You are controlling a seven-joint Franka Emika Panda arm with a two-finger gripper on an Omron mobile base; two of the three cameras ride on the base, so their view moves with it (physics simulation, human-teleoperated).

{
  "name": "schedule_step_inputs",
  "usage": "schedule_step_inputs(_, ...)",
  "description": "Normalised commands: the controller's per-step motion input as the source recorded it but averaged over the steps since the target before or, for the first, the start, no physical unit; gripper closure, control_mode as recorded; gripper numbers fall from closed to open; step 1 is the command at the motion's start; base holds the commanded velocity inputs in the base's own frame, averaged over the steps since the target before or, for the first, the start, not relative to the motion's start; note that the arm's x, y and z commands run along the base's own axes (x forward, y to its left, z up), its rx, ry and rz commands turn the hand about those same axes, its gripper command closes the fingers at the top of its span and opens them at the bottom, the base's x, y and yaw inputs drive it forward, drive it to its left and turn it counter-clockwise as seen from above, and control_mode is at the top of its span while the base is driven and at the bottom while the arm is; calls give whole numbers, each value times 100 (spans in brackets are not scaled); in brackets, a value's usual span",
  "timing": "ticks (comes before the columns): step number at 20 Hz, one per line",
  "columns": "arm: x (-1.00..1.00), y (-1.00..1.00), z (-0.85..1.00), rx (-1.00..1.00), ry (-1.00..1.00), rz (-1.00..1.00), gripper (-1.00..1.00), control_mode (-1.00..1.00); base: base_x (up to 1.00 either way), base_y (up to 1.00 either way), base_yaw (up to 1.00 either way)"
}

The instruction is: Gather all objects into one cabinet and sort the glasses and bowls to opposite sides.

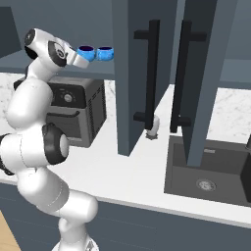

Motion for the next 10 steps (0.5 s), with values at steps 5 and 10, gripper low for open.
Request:
schedule_step_inputs(5, -37, -66, 0, 0, 0, -14, 100, -100, 0, 0, 0)
schedule_step_inputs(10, -26, -71, 0, 0, 0, -12, 100, -100, 0, 0, 0)
